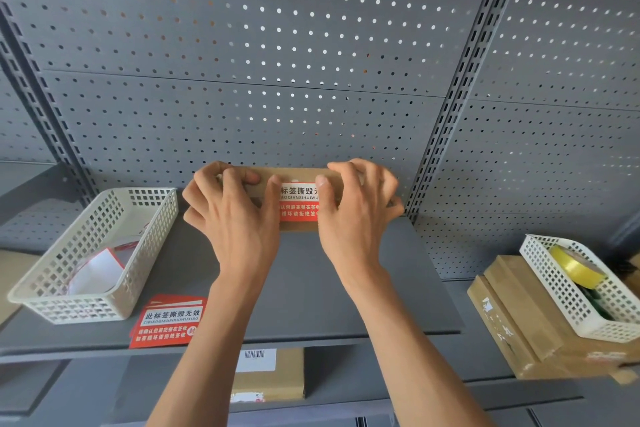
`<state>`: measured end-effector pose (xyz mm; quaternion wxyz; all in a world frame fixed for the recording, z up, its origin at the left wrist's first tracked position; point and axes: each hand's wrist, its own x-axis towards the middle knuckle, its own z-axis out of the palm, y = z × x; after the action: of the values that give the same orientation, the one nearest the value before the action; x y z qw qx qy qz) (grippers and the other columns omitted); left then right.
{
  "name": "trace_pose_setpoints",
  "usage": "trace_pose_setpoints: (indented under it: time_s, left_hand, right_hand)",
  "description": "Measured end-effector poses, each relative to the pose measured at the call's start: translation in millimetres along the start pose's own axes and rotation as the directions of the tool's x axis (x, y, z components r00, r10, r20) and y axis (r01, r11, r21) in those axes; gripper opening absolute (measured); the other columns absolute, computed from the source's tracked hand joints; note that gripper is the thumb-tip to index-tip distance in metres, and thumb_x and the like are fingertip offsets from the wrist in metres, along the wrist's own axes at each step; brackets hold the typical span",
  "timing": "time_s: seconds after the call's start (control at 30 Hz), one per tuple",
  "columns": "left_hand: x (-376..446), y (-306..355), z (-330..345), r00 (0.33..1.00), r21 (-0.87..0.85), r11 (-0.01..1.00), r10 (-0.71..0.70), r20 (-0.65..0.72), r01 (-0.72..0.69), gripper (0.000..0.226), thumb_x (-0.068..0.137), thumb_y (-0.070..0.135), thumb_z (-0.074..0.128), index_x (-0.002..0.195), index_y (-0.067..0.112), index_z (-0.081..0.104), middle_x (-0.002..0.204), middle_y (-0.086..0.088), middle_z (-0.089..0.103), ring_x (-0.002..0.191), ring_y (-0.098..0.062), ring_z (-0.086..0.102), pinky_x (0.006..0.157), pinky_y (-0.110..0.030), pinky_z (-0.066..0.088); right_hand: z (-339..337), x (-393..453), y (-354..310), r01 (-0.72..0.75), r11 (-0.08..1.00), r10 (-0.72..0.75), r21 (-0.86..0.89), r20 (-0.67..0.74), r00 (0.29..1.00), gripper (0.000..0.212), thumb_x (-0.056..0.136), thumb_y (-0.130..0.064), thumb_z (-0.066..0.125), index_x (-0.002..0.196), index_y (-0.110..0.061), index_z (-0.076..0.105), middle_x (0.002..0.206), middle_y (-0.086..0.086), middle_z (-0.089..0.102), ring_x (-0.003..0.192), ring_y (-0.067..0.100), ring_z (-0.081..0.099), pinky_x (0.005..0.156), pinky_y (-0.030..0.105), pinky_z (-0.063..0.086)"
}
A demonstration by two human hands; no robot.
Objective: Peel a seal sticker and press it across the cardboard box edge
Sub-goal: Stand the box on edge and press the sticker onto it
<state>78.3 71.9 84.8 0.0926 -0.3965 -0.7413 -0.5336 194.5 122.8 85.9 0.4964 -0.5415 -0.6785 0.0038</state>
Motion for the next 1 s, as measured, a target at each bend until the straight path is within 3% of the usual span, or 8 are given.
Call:
trace_pose_setpoints:
  time_s: [0.33, 0.5, 0.63, 0.83, 1.0]
  left_hand:
    - [0, -2, -5, 1.0, -0.071, 0.997, -0.007, 0.023, 0.009, 0.01, 0.094, 0.037, 0.062, 0.092, 0.027, 0.061, 0.127, 0.002, 0.043, 0.129, -0.027, 0.031, 0.097, -0.034, 0.017]
    - [-2, 0, -6, 0.999, -0.018, 1.0, 0.022, 0.043, -0.021, 0.043, 0.08, 0.065, 0.069, 0.098, 0.027, 0.059, 0.126, 0.003, 0.042, 0.127, -0.027, 0.032, 0.097, -0.039, 0.026]
    - [-2, -2, -4, 0.999, 0.004, 0.999, 0.033, 0.04, -0.033, 0.048, 0.076, 0.067, 0.072, 0.1, 0.027, 0.059, 0.127, 0.002, 0.041, 0.128, -0.03, 0.033, 0.098, -0.046, 0.03]
    - [-2, -5, -5, 0.998, -0.019, 0.999, 0.047, 0.043, -0.046, 0.045, 0.076, 0.06, 0.076, 0.102, 0.027, 0.059, 0.128, 0.003, 0.04, 0.128, -0.028, 0.031, 0.095, -0.035, 0.021]
    - [-1, -8, -7, 0.996, -0.041, 0.998, 0.051, 0.069, -0.048, 0.043, 0.077, 0.057, 0.077, 0.104, 0.028, 0.061, 0.129, 0.005, 0.04, 0.128, -0.025, 0.03, 0.094, -0.034, 0.02]
  right_hand:
    - [-3, 5, 4, 0.0, 1.0, -0.001, 0.031, 0.027, 1.0, 0.02, 0.095, -0.027, 0.053, 0.105, -0.036, 0.067, 0.122, -0.013, 0.057, 0.124, 0.016, 0.034, 0.09, 0.04, 0.021]
    - [-8, 0, 2, 0.009, 0.999, -0.013, 0.047, 0.081, 0.997, 0.039, 0.089, -0.06, 0.052, 0.117, -0.037, 0.065, 0.131, -0.015, 0.055, 0.133, 0.016, 0.034, 0.101, 0.052, 0.03]
    - [-4, -5, 1, 0.041, 0.999, -0.041, -0.007, 0.068, 0.997, 0.056, 0.083, -0.071, 0.056, 0.124, -0.034, 0.061, 0.137, -0.012, 0.053, 0.138, 0.02, 0.034, 0.104, 0.053, 0.028]
    - [-2, -5, 4, 0.041, 0.999, -0.042, 0.009, 0.052, 0.998, 0.049, 0.084, -0.062, 0.061, 0.124, -0.034, 0.061, 0.137, -0.011, 0.053, 0.136, 0.019, 0.035, 0.102, 0.054, 0.031]
    - [-4, -3, 5, 0.045, 0.998, -0.048, 0.047, 0.048, 0.998, 0.043, 0.085, -0.052, 0.062, 0.123, -0.033, 0.063, 0.134, -0.011, 0.055, 0.133, 0.017, 0.031, 0.102, 0.054, 0.03]
